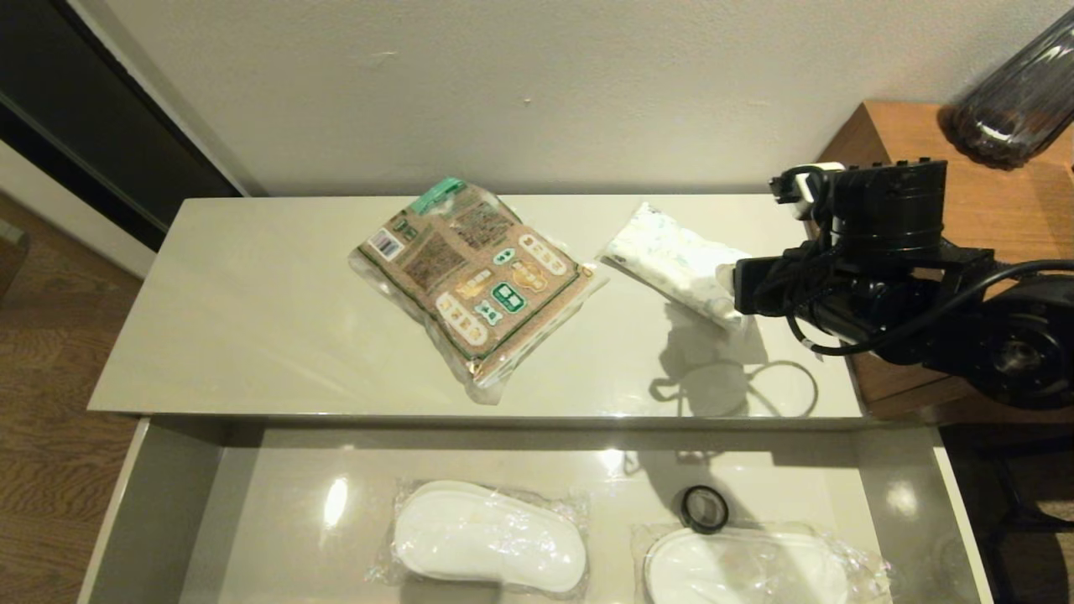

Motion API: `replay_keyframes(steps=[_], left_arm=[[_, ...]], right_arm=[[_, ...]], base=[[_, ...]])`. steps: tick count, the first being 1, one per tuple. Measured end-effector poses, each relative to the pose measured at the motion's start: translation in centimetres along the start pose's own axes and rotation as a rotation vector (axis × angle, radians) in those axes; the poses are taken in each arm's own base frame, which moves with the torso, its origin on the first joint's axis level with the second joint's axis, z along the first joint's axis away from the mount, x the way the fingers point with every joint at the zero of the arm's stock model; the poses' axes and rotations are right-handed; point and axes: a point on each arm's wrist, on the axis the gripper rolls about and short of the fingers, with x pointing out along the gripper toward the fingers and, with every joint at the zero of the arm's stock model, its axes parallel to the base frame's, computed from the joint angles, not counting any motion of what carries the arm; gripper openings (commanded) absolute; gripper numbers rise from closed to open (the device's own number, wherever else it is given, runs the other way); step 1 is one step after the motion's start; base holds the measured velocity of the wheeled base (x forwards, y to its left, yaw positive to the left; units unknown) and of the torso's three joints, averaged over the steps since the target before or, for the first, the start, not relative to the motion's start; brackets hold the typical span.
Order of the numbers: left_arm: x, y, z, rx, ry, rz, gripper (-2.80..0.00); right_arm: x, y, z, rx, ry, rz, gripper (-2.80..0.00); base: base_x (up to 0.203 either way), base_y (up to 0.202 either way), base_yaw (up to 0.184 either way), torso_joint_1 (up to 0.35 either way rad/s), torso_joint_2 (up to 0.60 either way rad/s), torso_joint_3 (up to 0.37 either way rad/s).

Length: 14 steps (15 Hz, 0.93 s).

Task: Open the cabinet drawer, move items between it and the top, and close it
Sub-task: Pick up the tissue on the table

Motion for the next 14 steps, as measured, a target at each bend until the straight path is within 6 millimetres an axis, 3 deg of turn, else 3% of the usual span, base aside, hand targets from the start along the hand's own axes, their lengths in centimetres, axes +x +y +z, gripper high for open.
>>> replay_keyframes(steps=[5, 9, 14], left_arm=[[0.0, 0.0, 0.0, 0.0, 0.0, 0.0, -2.8], [0.0, 0.0, 0.0, 0.0, 0.0, 0.0, -2.8], [0.0, 0.0, 0.0, 0.0, 0.0, 0.001, -2.8]], right_arm=[[1.5, 0.5, -0.6, -0.235, 0.012, 0.042, 0.0], [1.3, 0.6, -1.8, -0.219, 0.115, 0.16, 0.0], [3.2, 1.2, -1.6, -0.203, 0.106, 0.163, 0.0]], base=[[0.0, 0.0, 0.0, 0.0, 0.0, 0.0], [0.0, 0.0, 0.0, 0.0, 0.0, 0.0], [0.0, 0.0, 0.0, 0.0, 0.0, 0.0]])
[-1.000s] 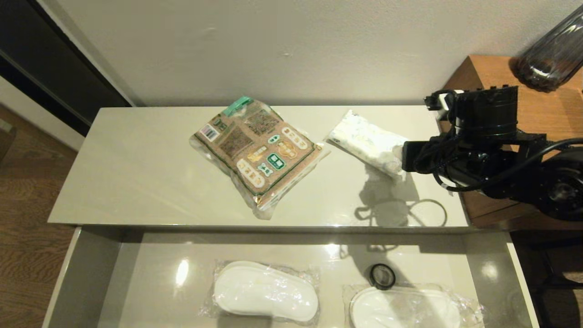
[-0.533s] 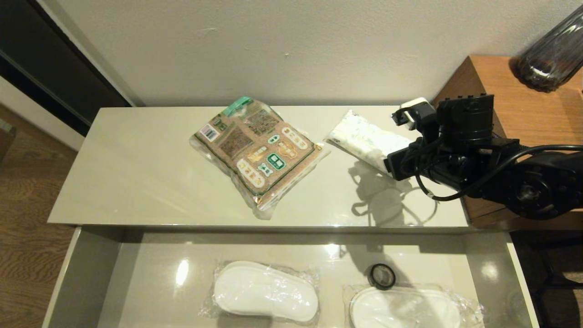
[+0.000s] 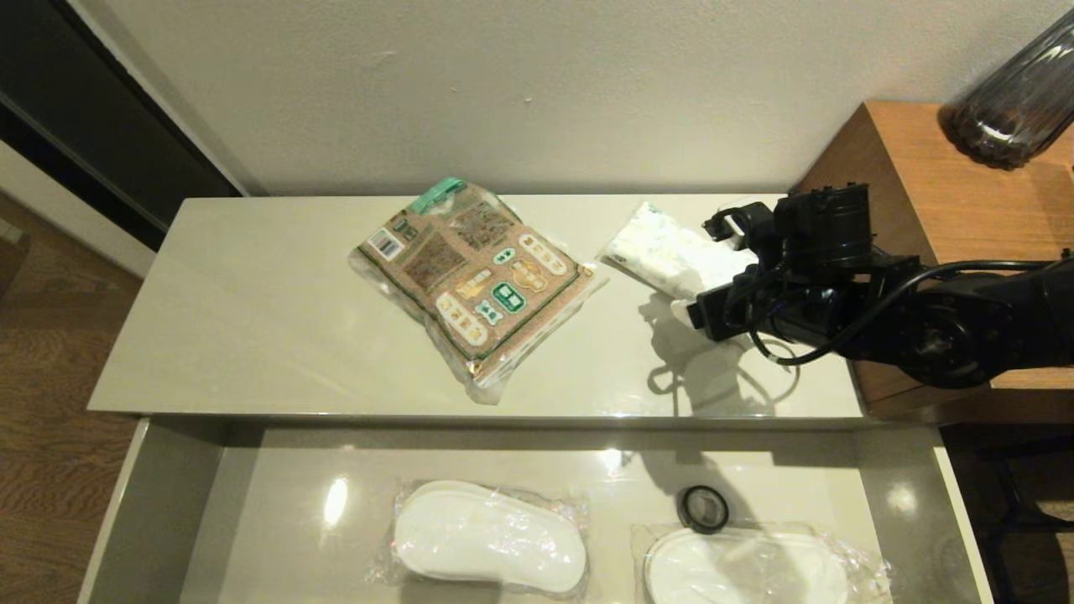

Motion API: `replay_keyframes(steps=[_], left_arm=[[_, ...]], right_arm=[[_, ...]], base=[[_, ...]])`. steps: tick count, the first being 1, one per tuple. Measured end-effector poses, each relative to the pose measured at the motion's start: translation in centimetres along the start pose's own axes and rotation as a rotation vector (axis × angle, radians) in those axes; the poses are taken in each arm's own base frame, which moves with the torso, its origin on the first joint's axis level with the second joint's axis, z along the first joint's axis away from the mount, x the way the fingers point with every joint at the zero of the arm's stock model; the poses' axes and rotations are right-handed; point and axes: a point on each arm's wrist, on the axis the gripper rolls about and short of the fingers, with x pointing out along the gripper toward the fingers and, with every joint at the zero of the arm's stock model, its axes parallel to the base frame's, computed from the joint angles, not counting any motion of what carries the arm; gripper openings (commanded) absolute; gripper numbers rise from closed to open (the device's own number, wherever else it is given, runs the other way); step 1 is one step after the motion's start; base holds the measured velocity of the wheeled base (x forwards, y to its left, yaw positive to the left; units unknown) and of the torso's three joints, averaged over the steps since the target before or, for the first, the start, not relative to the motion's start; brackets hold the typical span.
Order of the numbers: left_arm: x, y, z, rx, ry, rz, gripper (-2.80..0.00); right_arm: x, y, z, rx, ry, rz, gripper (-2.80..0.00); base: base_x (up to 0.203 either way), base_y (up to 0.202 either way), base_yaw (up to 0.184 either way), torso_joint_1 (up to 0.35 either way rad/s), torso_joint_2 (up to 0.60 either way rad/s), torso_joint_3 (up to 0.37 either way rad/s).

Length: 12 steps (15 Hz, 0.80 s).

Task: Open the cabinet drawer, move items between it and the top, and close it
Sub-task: Pick up the tissue on the table

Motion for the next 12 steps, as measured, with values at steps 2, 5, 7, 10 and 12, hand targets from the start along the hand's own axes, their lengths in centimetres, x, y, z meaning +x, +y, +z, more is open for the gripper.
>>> replay_keyframes(steps=[2, 5, 7, 10, 12], left_arm=[[0.0, 0.0, 0.0, 0.0, 0.0, 0.0, -2.8], [0.0, 0.0, 0.0, 0.0, 0.0, -0.001, -2.8], [0.0, 0.0, 0.0, 0.0, 0.0, -0.001, -2.8], [0.0, 0.0, 0.0, 0.0, 0.0, -0.001, -2.8], [0.0, 0.0, 0.0, 0.0, 0.0, 0.0, -2.8]], right_arm=[[1.3, 0.3, 0.0, 0.007, -0.011, -0.043, 0.0], [3.4, 0.8, -0.4, 0.021, -0.049, -0.117, 0.0], [4.1, 1.2, -0.7, 0.022, -0.041, -0.127, 0.0], [4.5, 1.4, -0.7, 0.025, -0.036, -0.163, -2.8], [4.1, 1.6, -0.6, 0.033, -0.038, -0.159, -2.8]], base=[[0.0, 0.0, 0.0, 0.0, 0.0, 0.0], [0.0, 0.0, 0.0, 0.0, 0.0, 0.0], [0.0, 0.0, 0.0, 0.0, 0.0, 0.0], [0.0, 0.0, 0.0, 0.0, 0.0, 0.0], [0.0, 0.0, 0.0, 0.0, 0.0, 0.0]])
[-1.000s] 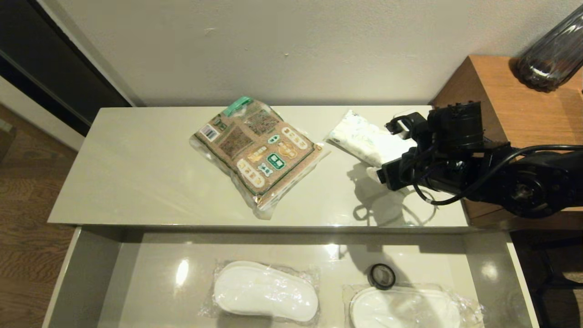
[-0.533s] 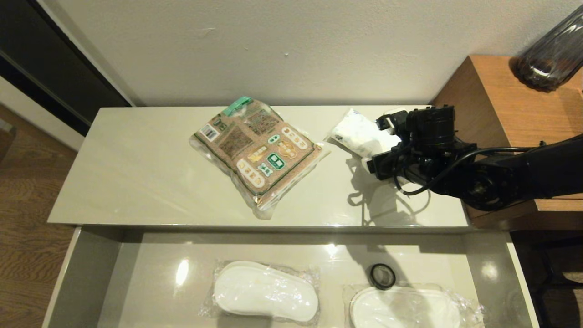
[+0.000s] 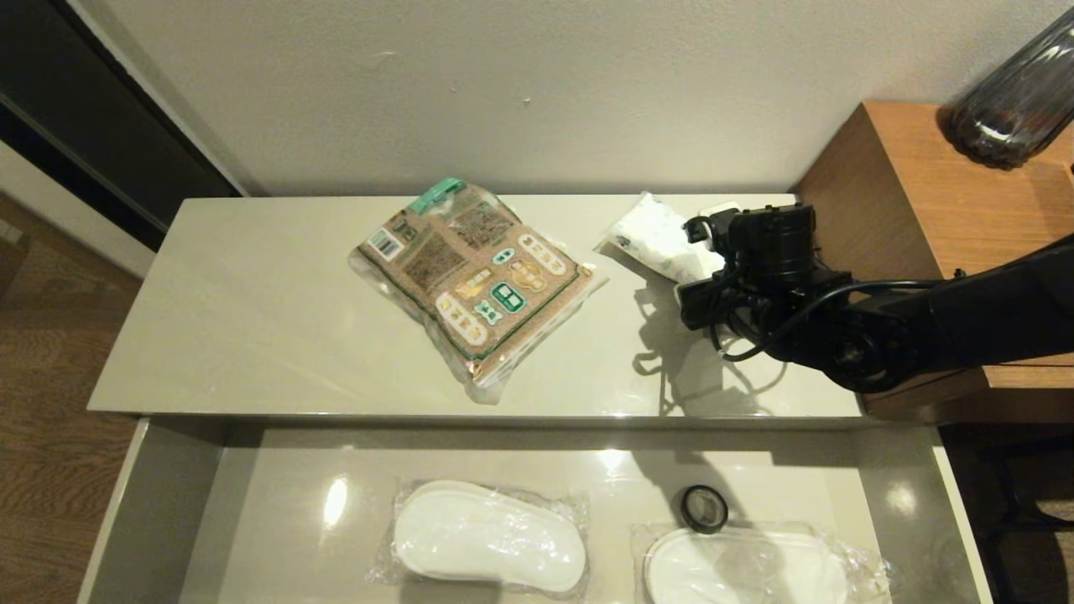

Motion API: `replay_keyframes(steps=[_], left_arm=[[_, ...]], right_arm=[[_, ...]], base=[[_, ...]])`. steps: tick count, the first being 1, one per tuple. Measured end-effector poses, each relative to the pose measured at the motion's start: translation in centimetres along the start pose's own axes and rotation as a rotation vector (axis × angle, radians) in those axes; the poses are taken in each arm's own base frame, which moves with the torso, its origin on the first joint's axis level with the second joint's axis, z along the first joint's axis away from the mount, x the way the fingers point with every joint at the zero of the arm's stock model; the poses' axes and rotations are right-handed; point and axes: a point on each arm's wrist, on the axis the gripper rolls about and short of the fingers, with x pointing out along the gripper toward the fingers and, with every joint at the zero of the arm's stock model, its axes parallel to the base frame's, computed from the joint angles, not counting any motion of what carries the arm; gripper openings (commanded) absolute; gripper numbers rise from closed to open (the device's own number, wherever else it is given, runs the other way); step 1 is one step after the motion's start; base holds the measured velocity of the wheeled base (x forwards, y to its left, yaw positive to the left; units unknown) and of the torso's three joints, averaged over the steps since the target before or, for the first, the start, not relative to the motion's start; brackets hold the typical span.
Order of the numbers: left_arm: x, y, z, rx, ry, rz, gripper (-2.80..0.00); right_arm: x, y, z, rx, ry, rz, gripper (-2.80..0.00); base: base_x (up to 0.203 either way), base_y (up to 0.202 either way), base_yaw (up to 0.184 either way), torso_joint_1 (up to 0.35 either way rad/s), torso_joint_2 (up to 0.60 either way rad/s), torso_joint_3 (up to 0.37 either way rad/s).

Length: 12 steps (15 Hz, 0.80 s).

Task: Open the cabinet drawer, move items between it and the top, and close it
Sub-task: Pick up the tissue on the table, then put the tissue in the drawer

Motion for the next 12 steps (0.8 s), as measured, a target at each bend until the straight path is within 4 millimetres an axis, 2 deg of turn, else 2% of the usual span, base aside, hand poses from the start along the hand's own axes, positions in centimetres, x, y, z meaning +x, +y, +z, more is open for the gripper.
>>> replay_keyframes(steps=[4, 6, 9, 12], left_arm=[[0.0, 0.0, 0.0, 0.0, 0.0, -0.001, -2.8], [0.0, 0.0, 0.0, 0.0, 0.0, 0.0, -2.8], [0.0, 0.0, 0.0, 0.0, 0.0, -0.001, -2.8], [0.0, 0.0, 0.0, 0.0, 0.0, 0.0, -2.8]], right_arm=[[-1.5, 0.1, -0.1, 0.024, 0.015, -0.004, -2.8], [-3.4, 0.1, -0.2, 0.066, 0.045, 0.015, -2.8], [-7.7, -1.1, 0.1, 0.154, 0.121, 0.046, -2.8], [-13.3, -3.8, -0.1, 0.256, 0.225, 0.076, -2.8]], base=[[0.0, 0.0, 0.0, 0.0, 0.0, 0.0], [0.0, 0.0, 0.0, 0.0, 0.0, 0.0], [0.0, 0.0, 0.0, 0.0, 0.0, 0.0], [0.0, 0.0, 0.0, 0.0, 0.0, 0.0]])
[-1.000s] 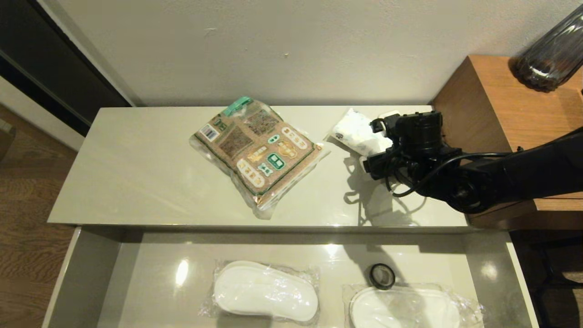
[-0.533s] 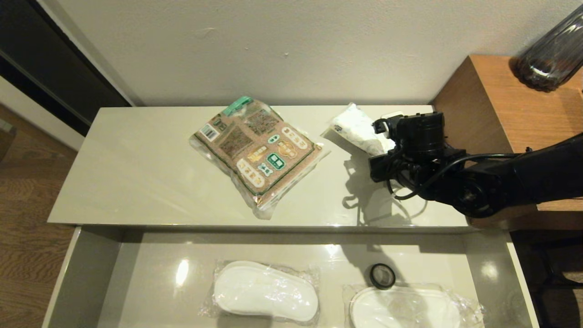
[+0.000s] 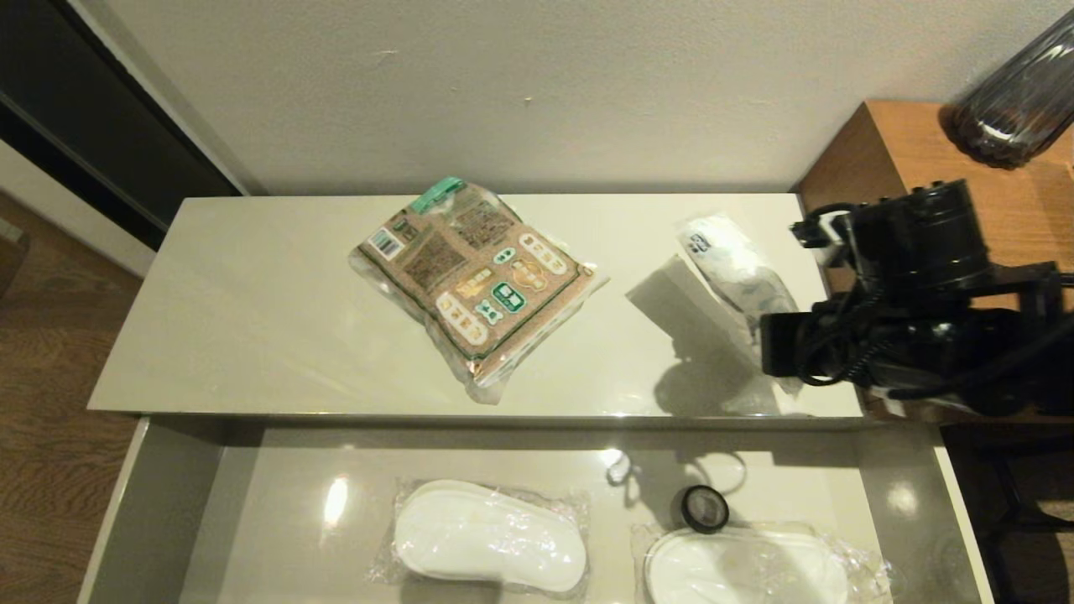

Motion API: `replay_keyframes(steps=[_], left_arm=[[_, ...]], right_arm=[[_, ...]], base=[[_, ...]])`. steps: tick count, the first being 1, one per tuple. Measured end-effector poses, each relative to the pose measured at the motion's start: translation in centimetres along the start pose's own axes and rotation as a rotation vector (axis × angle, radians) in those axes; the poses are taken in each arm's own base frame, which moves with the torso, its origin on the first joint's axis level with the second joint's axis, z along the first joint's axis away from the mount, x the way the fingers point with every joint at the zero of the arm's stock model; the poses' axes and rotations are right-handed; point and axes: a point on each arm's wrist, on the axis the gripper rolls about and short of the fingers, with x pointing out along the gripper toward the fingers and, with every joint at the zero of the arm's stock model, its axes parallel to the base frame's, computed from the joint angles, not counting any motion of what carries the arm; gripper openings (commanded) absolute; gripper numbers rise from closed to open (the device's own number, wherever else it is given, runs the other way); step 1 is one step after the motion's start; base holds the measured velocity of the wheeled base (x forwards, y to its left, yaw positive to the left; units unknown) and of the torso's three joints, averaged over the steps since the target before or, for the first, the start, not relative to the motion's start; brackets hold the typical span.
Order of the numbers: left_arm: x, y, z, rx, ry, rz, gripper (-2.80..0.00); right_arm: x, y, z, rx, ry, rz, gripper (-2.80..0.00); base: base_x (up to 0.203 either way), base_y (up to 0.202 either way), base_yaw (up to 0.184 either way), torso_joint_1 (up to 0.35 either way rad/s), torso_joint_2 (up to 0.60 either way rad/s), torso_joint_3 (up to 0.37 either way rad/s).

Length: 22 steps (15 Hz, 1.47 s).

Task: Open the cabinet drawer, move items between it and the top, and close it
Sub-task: Put the tissue in the drawer

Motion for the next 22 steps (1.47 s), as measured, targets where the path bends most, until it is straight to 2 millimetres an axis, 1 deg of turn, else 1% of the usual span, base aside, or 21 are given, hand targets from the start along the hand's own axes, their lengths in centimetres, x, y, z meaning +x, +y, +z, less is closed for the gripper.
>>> replay_keyframes(steps=[2, 3, 4, 5, 7, 8, 10, 13, 16, 19, 22], left_arm=[[0.0, 0.0, 0.0, 0.0, 0.0, -0.001, -2.8], [0.0, 0.0, 0.0, 0.0, 0.0, -0.001, -2.8], [0.0, 0.0, 0.0, 0.0, 0.0, -0.001, -2.8], [0.0, 0.0, 0.0, 0.0, 0.0, -0.001, -2.8], [0.0, 0.0, 0.0, 0.0, 0.0, -0.001, -2.8], [0.0, 0.0, 0.0, 0.0, 0.0, -0.001, -2.8], [0.0, 0.0, 0.0, 0.0, 0.0, 0.0, -2.8], [0.0, 0.0, 0.0, 0.0, 0.0, -0.001, -2.8], [0.0, 0.0, 0.0, 0.0, 0.0, -0.001, -2.8], [0.0, 0.0, 0.0, 0.0, 0.0, -0.001, -2.8], [0.0, 0.0, 0.0, 0.0, 0.0, -0.001, -2.8]], right_arm=[[-4.1, -2.1, -1.1, 0.03, 0.078, 0.033, -2.8], [-5.8, -3.2, -2.2, 0.027, 0.127, 0.054, -2.8], [-7.4, -4.6, -3.9, 0.016, 0.192, 0.076, -2.8], [-8.6, -5.7, -6.0, 0.001, 0.268, 0.105, -2.8], [-10.3, -7.2, -9.1, -0.03, 0.372, 0.168, -2.8], [-11.0, -7.7, -9.8, -0.061, 0.408, 0.179, -2.8], [-11.8, -8.3, -10.5, -0.136, 0.471, 0.179, -2.8], [-11.8, -8.4, -11.0, -0.221, 0.517, 0.185, -2.8], [-10.9, -8.1, -11.5, -0.346, 0.541, 0.221, -2.8], [-9.3, -7.3, -11.5, -0.425, 0.507, 0.276, -2.8], [-6.8, -6.0, -11.3, -0.433, 0.451, 0.305, -2.8]], base=[[0.0, 0.0, 0.0, 0.0, 0.0, 0.0], [0.0, 0.0, 0.0, 0.0, 0.0, 0.0], [0.0, 0.0, 0.0, 0.0, 0.0, 0.0], [0.0, 0.0, 0.0, 0.0, 0.0, 0.0], [0.0, 0.0, 0.0, 0.0, 0.0, 0.0], [0.0, 0.0, 0.0, 0.0, 0.0, 0.0], [0.0, 0.0, 0.0, 0.0, 0.0, 0.0], [0.0, 0.0, 0.0, 0.0, 0.0, 0.0], [0.0, 0.0, 0.0, 0.0, 0.0, 0.0], [0.0, 0.0, 0.0, 0.0, 0.0, 0.0], [0.0, 0.0, 0.0, 0.0, 0.0, 0.0]])
